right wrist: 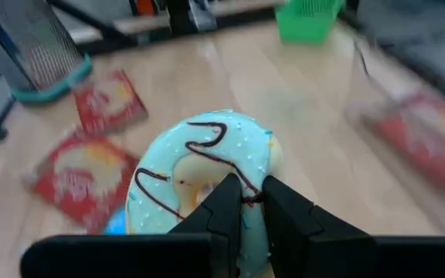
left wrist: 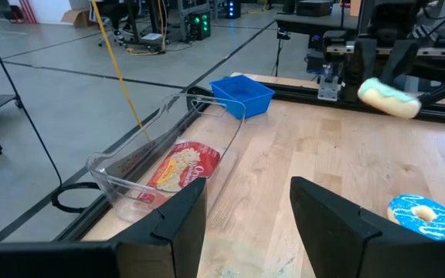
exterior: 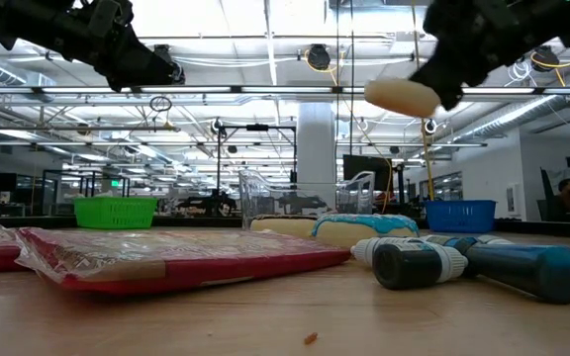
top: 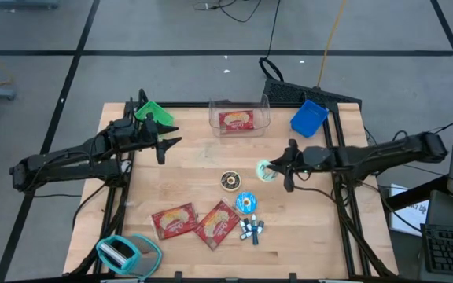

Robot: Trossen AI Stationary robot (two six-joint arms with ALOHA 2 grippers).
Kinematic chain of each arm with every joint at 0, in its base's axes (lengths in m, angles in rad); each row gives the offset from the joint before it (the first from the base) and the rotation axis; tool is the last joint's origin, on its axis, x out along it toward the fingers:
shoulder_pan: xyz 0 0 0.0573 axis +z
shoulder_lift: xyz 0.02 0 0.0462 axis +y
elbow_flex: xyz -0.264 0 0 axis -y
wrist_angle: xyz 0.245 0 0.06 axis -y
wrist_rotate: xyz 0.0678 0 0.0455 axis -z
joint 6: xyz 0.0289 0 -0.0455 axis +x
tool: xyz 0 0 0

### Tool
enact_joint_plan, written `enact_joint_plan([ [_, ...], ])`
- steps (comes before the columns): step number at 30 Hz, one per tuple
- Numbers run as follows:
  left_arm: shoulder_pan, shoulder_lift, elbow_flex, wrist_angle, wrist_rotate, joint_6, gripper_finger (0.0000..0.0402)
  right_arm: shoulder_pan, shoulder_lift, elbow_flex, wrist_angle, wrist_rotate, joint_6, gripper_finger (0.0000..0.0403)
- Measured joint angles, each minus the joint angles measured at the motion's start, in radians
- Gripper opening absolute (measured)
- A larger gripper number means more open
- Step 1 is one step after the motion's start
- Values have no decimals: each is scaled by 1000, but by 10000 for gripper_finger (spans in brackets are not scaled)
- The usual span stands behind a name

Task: Pick & Place Food Item
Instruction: Put the mint green donut into the blue bin

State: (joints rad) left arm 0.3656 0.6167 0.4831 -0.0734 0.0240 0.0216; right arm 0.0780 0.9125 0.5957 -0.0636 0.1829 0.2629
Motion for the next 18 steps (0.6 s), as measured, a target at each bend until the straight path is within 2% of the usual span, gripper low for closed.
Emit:
enact_joint_plan([
  [4,0,0,0,0,0,0,186,0,-61,0,-116,18,96,36],
  [9,0,0,0,0,0,0,186,-3,-100,-17,-156,92,145,36],
  [18,0,0,0,0,0,0,186,-94,-117,-27,-241,454,288,36],
])
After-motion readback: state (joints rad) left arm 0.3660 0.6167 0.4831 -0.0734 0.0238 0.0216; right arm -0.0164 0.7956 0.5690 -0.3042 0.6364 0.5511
